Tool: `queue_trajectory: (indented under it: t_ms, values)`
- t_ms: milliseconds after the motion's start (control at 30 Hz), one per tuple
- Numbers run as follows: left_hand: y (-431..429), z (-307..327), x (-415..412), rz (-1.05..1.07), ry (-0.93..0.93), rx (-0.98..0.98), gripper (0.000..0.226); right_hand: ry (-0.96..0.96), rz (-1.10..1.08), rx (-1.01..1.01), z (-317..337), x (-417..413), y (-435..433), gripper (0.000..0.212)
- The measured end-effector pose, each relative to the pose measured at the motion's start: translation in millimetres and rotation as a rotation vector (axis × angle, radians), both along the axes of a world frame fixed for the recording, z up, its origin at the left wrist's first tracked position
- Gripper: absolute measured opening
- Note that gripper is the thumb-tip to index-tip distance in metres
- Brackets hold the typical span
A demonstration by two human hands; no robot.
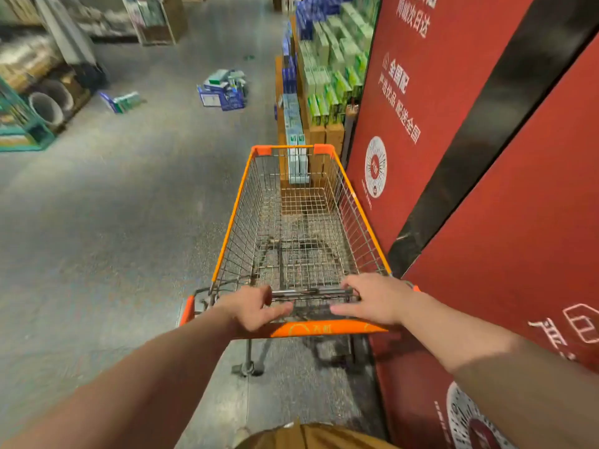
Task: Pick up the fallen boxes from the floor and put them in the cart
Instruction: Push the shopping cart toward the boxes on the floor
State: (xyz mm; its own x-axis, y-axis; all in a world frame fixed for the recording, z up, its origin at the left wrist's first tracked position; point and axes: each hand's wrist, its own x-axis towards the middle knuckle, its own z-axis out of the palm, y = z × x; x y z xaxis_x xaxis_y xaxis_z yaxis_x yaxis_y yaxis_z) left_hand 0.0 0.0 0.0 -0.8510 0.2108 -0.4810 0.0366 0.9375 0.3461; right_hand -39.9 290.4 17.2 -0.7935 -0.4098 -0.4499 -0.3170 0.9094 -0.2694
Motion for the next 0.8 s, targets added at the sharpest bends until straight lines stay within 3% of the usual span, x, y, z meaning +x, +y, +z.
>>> queue_trajectory:
  t_ms: [133,233,367,467,700,800]
  values:
    - [-0.5,-10.8,19.5,-0.056,-0.028,-0.121,0.096,-0.117,0.042,0.14,-17.6,26.1,10.4,0.085]
    - [3.0,-10.6,19.2,-0.108,0.005,-0.204,0.1,-0.051,0.094,0.194,-19.9,32.7,7.8,0.083]
    - [1.2,-4.9,17.4,-0.116,-0.084,-0.267,0.109,0.059,0.114,0.204,-20.1,33.2,4.5,0.085]
    - [-3.3,-2.0,20.4,-0.072,-0.13,-0.264,0.103,0.066,0.133,0.214,-21.5,30.9,-2.4,0.087]
    - [-29.7,1.2,33.6,-0.012,-0.088,-0.314,0.098,0.073,0.227,0.192,-19.5,22.6,-36.4,0.092]
    - [-49.0,-2.9,37.7,0.009,-0.004,-0.353,0.113,0.064,0.264,0.169,-17.9,13.4,-58.0,0.093]
